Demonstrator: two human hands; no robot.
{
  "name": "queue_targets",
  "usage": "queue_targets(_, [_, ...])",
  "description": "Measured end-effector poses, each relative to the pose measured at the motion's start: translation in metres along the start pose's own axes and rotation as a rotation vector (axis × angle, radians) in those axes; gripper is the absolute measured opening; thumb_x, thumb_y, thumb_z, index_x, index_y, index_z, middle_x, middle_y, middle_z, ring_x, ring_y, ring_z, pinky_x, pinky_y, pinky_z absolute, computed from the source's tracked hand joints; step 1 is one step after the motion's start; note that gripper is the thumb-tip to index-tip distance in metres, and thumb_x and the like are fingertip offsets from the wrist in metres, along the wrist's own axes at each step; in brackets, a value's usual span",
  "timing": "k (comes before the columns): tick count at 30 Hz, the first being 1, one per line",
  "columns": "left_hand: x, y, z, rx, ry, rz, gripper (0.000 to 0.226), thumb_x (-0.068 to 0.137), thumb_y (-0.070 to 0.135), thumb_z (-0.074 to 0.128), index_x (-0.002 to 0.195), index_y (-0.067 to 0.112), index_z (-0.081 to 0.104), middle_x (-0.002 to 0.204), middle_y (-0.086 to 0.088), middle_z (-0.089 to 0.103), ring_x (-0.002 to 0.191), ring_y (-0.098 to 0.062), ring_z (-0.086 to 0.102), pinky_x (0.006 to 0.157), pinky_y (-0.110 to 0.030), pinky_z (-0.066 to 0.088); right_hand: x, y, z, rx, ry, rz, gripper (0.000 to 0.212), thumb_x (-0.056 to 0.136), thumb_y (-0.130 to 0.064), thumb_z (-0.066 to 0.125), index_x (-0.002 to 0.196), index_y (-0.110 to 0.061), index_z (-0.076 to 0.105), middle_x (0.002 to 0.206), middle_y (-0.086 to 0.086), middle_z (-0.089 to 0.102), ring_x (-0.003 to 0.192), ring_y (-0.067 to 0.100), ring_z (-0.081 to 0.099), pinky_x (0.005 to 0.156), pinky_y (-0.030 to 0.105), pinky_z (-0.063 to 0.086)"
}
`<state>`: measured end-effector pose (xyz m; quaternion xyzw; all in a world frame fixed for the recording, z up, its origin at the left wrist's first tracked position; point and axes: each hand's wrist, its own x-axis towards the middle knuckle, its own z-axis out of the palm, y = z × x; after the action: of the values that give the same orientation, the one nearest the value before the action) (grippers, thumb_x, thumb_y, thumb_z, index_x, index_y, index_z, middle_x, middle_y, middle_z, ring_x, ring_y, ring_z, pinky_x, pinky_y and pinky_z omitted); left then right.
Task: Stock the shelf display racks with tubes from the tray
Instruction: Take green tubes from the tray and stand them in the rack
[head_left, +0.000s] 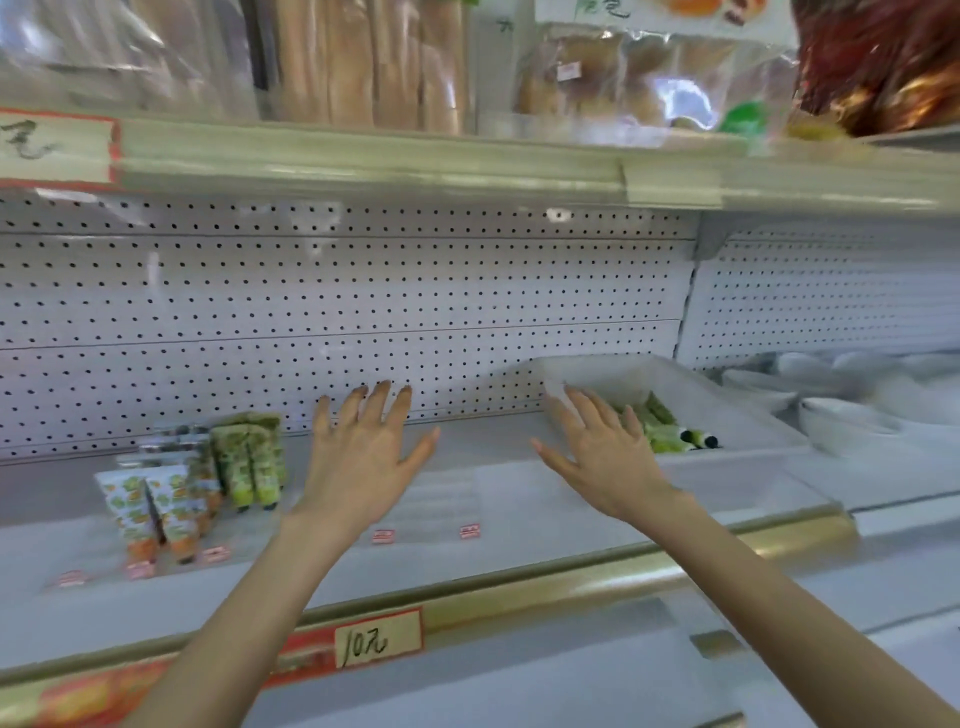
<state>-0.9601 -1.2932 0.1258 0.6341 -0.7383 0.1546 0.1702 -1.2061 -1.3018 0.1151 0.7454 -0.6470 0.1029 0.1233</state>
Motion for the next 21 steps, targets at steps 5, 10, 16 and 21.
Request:
queue_targets(5, [0.004, 0.055, 0.008, -0.047, -0.026, -0.012, 0.092, 0.072, 0.07, -0.008, 0.147, 0.024, 0.019, 0.155, 0.001, 0.021, 0.142, -0.018, 0.015, 0.114, -0.047, 0.008, -0.009, 0.049, 0.002, -0.015, 0.009, 0.004, 0.098, 0.065, -0.068, -0.013, 0.149, -0.026, 0.015, 0.156, -0.004, 0.016, 0.143, 0.016, 0.014, 0.115, 0.047, 0.013])
queue_targets(10, [0.01, 0.086, 0.009, -0.073, -0.041, 0.015, 0.1, 0.065, 0.067, -0.014, 0.147, 0.024, 0.021, 0.155, 0.001, 0.021, 0.142, -0.019, 0.016, 0.114, -0.046, 0.008, -0.012, 0.081, 0.002, 0.038, -0.005, 0.011, 0.067, 0.093, -0.063, 0.018, 0.148, -0.025, 0.02, 0.155, -0.003, 0.017, 0.143, 0.018, 0.016, 0.116, 0.046, 0.012])
queue_targets(16, [0.039, 0.101, 0.018, -0.078, -0.06, 0.049, 0.09, 0.072, 0.068, -0.008, 0.147, 0.025, 0.021, 0.154, 0.002, 0.022, 0.141, -0.018, 0.017, 0.114, -0.045, 0.007, 0.0, 0.108, 0.005, 0.083, -0.039, 0.088, 0.063, 0.094, -0.06, 0.02, 0.147, -0.025, 0.019, 0.155, -0.002, 0.016, 0.143, 0.019, 0.015, 0.114, 0.045, 0.013])
queue_targets(21, [0.071, 0.103, 0.033, -0.121, -0.086, 0.069, 0.07, 0.09, 0.063, 0.012, 0.147, 0.025, 0.02, 0.155, 0.003, 0.019, 0.142, -0.017, 0.015, 0.115, -0.045, 0.006, 0.026, 0.122, 0.016, 0.113, -0.036, 0.135, 0.058, 0.094, -0.057, 0.023, 0.143, -0.025, 0.027, 0.155, -0.001, 0.019, 0.141, 0.021, 0.021, 0.113, 0.047, 0.018])
